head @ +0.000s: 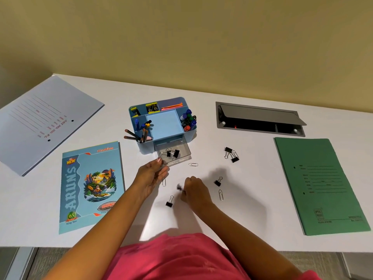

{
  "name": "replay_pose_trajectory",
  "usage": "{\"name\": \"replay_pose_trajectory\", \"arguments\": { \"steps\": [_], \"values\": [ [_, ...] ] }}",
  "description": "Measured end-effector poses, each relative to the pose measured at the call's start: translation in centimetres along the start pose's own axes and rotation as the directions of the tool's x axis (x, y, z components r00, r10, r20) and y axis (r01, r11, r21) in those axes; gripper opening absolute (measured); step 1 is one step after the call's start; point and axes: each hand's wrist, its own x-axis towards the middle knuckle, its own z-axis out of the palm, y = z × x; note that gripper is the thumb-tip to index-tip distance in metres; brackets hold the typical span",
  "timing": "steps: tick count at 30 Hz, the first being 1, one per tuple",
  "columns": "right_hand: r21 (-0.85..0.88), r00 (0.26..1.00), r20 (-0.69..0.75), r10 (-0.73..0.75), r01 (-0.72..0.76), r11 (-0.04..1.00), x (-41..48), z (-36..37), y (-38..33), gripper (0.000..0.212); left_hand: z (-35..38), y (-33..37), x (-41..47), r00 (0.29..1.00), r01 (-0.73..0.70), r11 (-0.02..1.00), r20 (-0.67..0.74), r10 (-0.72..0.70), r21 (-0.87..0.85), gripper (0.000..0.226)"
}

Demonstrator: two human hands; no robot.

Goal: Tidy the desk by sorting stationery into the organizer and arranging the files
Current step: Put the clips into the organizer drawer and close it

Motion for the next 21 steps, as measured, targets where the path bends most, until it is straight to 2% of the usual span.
{"name": "replay_pose_trajectory", "arguments": {
  "steps": [3,6,8,11,12,15,17,21],
  "values": [
    [0.047,0.999,-0.028,-0.020,0.021,0.999,-0.3,0.0,0.1,0.014,0.1,-0.1,0.0,1.000,0.001,1.000,0.014,-0.001,-0.016,0.018],
    [0.140,0.968,-0.231,-0.095,0.130,0.982,-0.5,-0.8,-0.2,0.007,0.1,-0.2,0.1,1.000,0.006,1.000,-0.004,-0.006,-0.027,0.015],
    [0.180,0.908,-0.404,-0.111,0.198,0.964,-0.4,-2.1,-0.7,0.001,0.0,-0.2,0.2,1.000,0.010,1.000,-0.019,-0.010,-0.018,0.015],
    [0.063,0.772,-0.596,-0.221,0.320,0.945,0.9,-3.6,-1.3,0.015,0.0,-0.3,0.3,0.999,0.015,1.000,-0.030,-0.015,-0.003,0.015],
    [0.123,0.762,-0.615,-0.202,0.345,0.931,1.4,-4.0,-1.5,0.013,0.0,-0.3,0.3,0.999,0.015,1.000,-0.032,-0.015,0.001,0.016],
    [0.311,0.849,-0.525,-0.068,0.266,0.913,3.2,-5.2,-2.1,0.008,0.1,-0.2,0.3,0.999,0.012,1.000,-0.038,-0.011,0.016,0.017],
    [0.329,0.872,-0.486,-0.052,0.239,0.914,4.2,-5.3,-2.2,0.012,0.1,-0.2,0.3,0.999,0.012,1.000,-0.040,-0.012,0.020,0.017],
    [0.354,0.860,-0.507,-0.058,0.269,0.896,4.5,-5.6,-2.0,0.010,0.1,-0.2,0.4,0.999,0.009,1.000,-0.037,-0.008,0.029,0.017]
  ]
}}
